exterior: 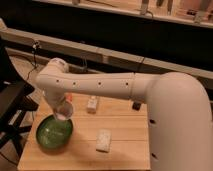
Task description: Place the ceramic cup in the ceramic bowl
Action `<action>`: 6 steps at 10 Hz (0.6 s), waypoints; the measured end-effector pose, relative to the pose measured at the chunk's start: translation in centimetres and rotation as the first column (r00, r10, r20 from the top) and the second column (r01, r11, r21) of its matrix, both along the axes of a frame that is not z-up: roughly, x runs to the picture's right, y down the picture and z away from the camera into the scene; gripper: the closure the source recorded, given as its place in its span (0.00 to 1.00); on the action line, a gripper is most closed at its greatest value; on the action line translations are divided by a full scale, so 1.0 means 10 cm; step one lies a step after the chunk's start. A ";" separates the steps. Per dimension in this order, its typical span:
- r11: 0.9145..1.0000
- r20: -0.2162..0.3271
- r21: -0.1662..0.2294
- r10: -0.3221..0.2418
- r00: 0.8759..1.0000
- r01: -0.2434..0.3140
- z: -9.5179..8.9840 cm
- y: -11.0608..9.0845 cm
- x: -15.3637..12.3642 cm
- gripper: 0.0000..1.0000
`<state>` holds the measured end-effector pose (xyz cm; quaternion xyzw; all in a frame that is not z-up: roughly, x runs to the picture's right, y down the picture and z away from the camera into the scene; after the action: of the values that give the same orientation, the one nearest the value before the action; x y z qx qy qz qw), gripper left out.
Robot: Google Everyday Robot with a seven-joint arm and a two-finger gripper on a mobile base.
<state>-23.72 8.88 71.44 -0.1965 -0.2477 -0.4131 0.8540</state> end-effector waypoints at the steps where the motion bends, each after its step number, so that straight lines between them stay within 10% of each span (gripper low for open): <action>1: 1.000 -0.006 -0.002 -0.004 1.000 0.004 0.01 0.00 0.01 0.87; 6: 0.997 -0.037 -0.066 -0.039 0.999 0.036 0.24 0.23 -0.01 0.37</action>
<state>-23.81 11.22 73.84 -0.2367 -0.2409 -0.4170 0.8439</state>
